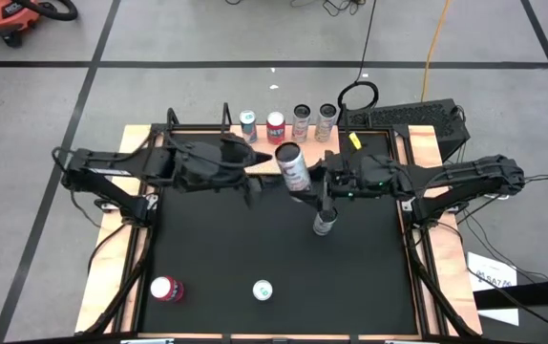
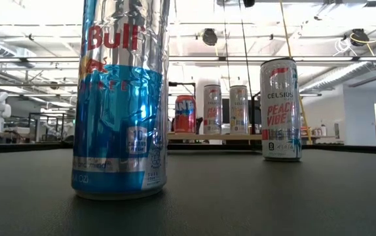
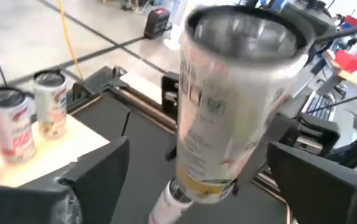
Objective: Place canned beverage on shelf
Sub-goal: Put the left white soda can on the shelf aligned with the other white soda can
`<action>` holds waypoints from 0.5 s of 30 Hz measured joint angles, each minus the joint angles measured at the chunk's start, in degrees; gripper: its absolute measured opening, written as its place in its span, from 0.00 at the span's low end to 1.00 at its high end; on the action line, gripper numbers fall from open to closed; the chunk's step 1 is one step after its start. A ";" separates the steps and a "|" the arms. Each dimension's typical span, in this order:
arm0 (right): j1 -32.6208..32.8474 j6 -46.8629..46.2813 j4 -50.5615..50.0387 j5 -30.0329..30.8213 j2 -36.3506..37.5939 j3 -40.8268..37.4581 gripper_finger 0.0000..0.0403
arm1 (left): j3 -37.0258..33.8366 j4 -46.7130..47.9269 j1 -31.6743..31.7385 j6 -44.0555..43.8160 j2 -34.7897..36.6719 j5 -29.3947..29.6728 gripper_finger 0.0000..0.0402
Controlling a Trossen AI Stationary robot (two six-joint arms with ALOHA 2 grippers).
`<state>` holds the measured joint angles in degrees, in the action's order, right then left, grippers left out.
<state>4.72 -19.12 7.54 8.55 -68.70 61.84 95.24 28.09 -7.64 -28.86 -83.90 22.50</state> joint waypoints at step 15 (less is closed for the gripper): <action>-0.43 2.78 4.20 -2.15 0.46 0.02 0.63 | 0.00 -16.63 1.56 12.75 -6.06 -3.48 0.86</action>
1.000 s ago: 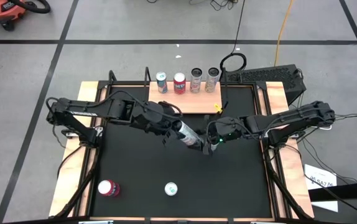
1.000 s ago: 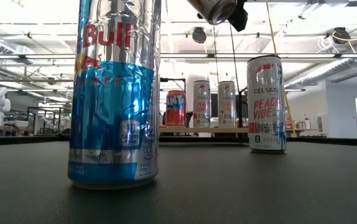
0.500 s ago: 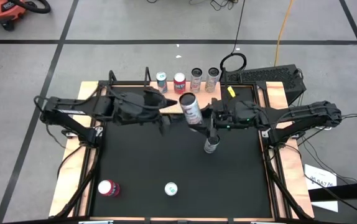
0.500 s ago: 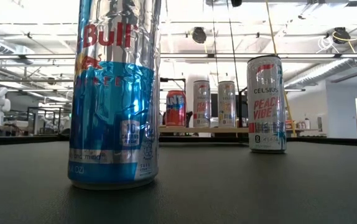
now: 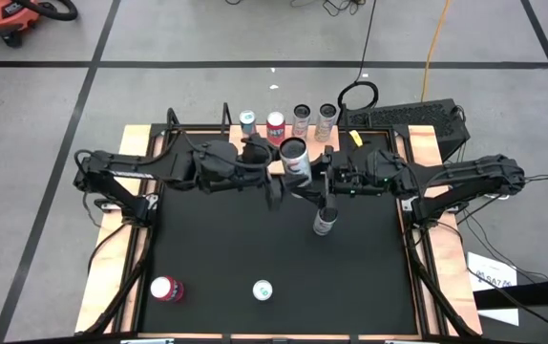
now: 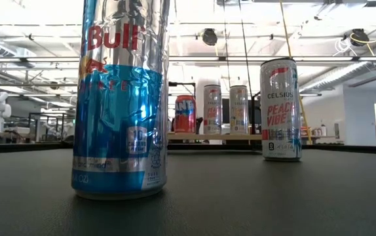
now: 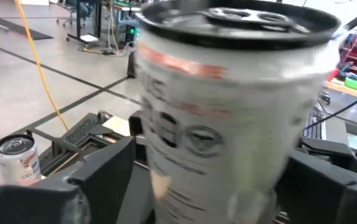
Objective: Place canned beverage on shelf
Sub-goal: Put the left white soda can on the shelf aligned with the other white soda can
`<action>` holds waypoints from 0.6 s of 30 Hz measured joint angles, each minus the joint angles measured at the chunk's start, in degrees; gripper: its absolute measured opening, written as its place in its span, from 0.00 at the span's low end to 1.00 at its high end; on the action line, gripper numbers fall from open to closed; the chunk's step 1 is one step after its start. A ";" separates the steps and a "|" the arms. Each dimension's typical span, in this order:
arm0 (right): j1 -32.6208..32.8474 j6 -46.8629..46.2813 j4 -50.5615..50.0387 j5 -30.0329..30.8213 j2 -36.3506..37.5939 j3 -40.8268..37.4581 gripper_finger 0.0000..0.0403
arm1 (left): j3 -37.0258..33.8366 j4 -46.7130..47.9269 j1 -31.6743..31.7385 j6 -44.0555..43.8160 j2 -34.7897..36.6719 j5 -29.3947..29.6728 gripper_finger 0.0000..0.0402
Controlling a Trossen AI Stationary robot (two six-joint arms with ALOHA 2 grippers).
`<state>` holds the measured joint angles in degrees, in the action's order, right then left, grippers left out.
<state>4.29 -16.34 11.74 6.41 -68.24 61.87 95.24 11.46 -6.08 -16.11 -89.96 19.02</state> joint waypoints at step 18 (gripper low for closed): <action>-2.75 -1.03 -37.94 -3.38 6.11 7.54 0.85 | -0.07 12.56 2.10 3.57 -0.49 -1.46 0.57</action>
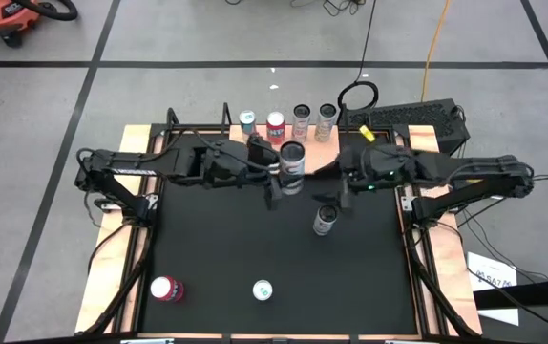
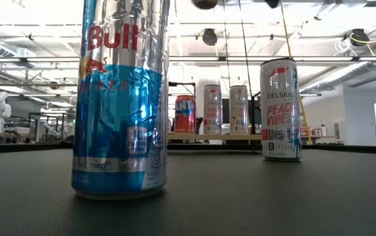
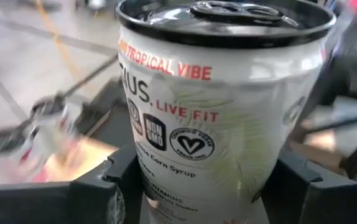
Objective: Place canned beverage on shelf
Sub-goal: Put the left white soda can on the shelf aligned with the other white soda can
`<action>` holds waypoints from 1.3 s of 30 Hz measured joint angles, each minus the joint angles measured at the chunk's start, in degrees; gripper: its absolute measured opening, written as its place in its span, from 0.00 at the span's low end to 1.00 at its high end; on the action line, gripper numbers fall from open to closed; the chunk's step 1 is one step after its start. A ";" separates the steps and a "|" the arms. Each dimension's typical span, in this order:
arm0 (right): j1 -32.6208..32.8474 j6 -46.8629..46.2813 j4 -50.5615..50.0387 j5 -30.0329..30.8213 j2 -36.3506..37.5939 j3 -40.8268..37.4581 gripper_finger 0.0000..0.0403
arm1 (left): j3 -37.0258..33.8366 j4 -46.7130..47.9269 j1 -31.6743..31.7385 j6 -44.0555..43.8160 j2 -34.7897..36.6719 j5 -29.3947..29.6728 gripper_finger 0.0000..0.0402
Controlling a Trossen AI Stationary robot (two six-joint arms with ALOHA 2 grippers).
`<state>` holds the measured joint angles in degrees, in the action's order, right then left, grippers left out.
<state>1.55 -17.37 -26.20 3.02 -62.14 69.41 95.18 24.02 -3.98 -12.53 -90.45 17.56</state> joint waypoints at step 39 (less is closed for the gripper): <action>-2.21 9.55 -4.40 -3.15 -9.02 11.76 0.63 | -0.04 1.00 0.60 7.06 -6.73 -2.20 0.57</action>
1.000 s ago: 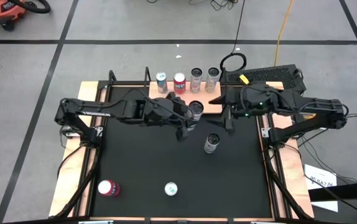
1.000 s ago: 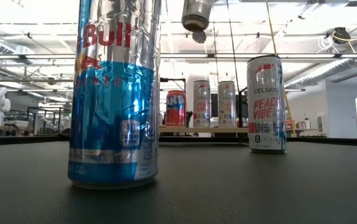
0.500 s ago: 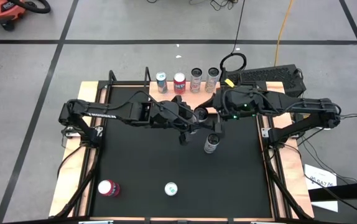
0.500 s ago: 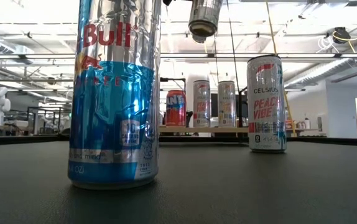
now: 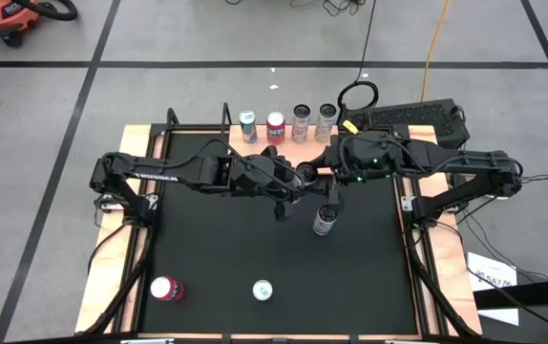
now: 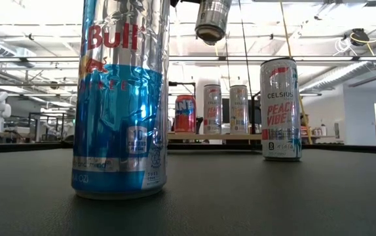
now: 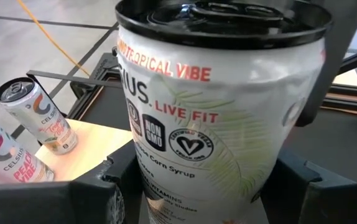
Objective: Place canned beverage on shelf
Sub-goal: Put the left white soda can on the shelf aligned with the other white soda can
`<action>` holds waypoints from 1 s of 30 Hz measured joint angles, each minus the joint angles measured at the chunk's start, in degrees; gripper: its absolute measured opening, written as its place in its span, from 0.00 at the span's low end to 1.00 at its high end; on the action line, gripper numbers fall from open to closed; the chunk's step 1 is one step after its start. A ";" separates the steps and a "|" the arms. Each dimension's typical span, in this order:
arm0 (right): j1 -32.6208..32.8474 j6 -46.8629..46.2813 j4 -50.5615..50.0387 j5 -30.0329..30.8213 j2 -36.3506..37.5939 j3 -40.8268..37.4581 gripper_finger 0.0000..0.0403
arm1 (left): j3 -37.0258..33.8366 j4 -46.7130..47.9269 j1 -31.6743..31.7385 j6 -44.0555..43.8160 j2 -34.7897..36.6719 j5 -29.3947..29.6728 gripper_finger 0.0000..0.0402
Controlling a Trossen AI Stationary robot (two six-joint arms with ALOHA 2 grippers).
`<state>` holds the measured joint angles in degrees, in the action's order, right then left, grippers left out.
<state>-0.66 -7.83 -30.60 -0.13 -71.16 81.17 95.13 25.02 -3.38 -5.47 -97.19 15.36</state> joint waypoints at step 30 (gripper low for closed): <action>-6.88 -0.01 -1.73 1.04 -0.02 0.00 0.58 | 0.11 1.37 4.40 -1.75 0.39 1.50 0.78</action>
<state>-7.54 -7.84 -32.33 0.92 -71.18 81.17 95.24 26.39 1.02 -7.22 -96.80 16.86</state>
